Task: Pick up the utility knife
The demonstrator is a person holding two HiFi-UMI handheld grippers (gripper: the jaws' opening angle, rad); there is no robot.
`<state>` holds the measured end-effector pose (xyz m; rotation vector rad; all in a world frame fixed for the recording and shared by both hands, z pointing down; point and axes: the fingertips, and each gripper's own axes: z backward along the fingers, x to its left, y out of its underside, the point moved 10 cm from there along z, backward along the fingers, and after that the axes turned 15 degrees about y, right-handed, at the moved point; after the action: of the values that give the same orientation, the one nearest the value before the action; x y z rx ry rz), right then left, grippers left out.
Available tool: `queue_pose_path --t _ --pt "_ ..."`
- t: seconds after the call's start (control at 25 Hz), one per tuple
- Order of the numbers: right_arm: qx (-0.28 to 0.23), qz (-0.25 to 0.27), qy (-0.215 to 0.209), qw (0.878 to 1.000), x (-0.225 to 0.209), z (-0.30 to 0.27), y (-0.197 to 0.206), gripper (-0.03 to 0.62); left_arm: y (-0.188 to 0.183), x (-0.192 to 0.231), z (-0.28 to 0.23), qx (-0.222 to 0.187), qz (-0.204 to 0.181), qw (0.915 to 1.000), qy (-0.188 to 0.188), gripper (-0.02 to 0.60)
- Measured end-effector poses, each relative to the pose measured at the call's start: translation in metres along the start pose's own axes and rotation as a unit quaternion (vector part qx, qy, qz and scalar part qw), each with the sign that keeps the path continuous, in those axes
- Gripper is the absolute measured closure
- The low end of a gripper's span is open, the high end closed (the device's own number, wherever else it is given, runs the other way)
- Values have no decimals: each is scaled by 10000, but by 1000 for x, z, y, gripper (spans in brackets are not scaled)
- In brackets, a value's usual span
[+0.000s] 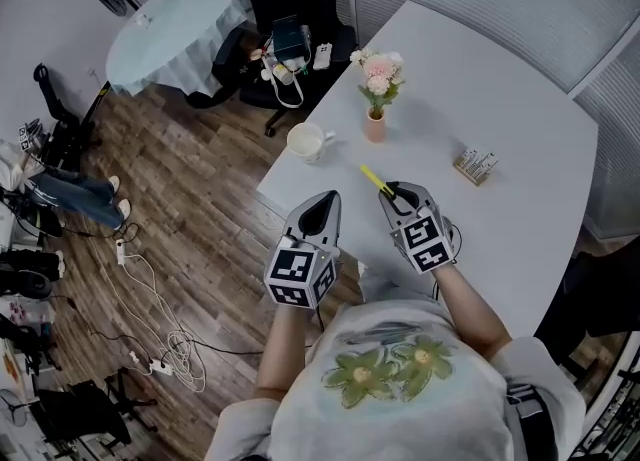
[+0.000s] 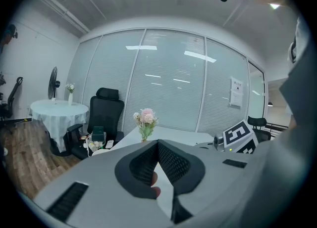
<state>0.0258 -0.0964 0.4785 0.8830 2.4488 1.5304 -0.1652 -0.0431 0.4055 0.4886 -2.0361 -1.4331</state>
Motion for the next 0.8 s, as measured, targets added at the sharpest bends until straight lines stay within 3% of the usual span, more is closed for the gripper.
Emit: queue_pose_path --t 0.8 --pt "-776 -169 43 9968 -2 39 -38 523 3 -6 -6 107 -102 9999 73 573"
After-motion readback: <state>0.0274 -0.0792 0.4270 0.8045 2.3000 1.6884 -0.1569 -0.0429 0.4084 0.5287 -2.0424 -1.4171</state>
